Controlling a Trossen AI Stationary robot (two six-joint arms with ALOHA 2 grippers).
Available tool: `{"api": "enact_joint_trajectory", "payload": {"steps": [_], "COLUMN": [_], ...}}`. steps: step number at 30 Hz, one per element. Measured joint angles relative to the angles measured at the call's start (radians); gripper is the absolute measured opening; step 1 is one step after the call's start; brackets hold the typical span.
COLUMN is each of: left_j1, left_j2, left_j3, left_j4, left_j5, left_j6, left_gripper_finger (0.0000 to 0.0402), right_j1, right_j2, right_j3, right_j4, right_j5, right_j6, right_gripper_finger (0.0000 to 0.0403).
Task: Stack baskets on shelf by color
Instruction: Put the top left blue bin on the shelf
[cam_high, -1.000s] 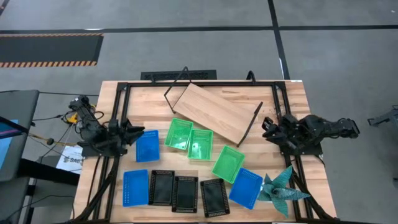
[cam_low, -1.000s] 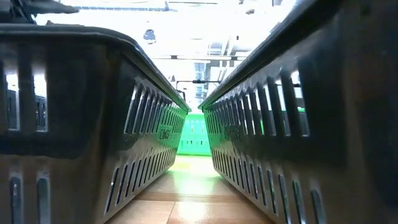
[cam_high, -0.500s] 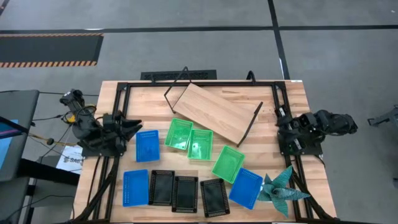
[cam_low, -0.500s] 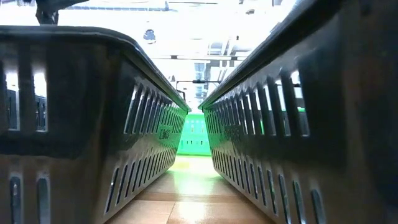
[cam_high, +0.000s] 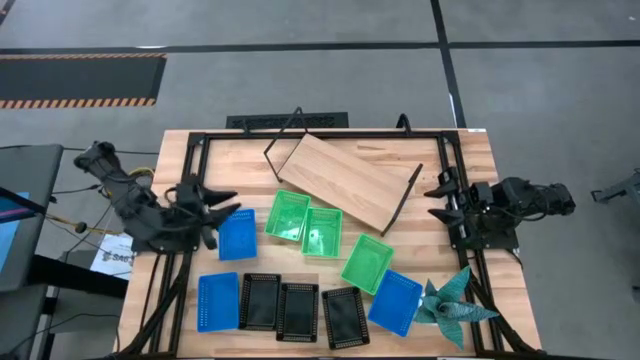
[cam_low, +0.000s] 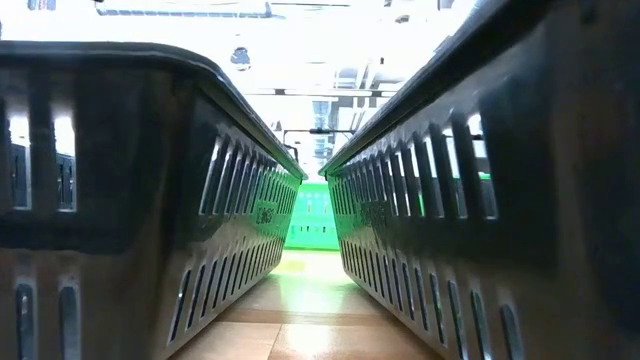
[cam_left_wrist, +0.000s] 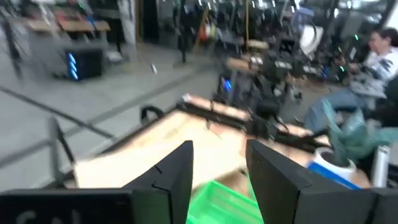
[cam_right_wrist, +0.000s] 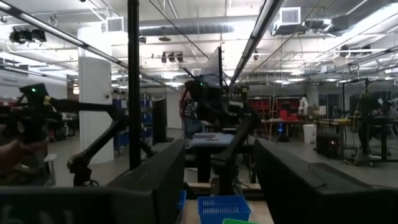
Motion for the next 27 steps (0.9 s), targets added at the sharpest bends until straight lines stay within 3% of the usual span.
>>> {"api": "enact_joint_trajectory", "payload": {"steps": [5, 10, 15, 22, 27], "left_j1": [0.143, 0.340, 0.559, 0.886, 1.029], "left_j2": [0.129, 0.241, 0.278, 0.291, 0.354], "left_j3": [0.142, 0.278, 0.329, 0.316, 0.257], "left_j4": [-0.275, -0.598, -0.704, -0.763, -0.762], "left_j5": [0.270, 0.490, 0.710, 0.899, 1.024], "left_j6": [-0.151, -0.201, -0.064, 0.160, 0.319], "left_gripper_finger": [0.0164, 0.0173, 0.0174, 0.0174, 0.0174], "right_j1": [0.000, 0.000, 0.000, 0.000, 0.000], "right_j2": [0.000, 0.000, 0.000, 0.000, 0.000], "right_j3": [0.000, 0.000, 0.000, 0.000, 0.000], "right_j4": [-0.011, -0.011, -0.012, -0.020, -0.027], "right_j5": [0.000, -0.001, -0.001, -0.002, -0.002], "right_j6": [0.003, 0.003, 0.018, 0.027, 0.028], "right_gripper_finger": [0.0218, 0.0216, 0.0215, 0.0215, 0.0215]}}
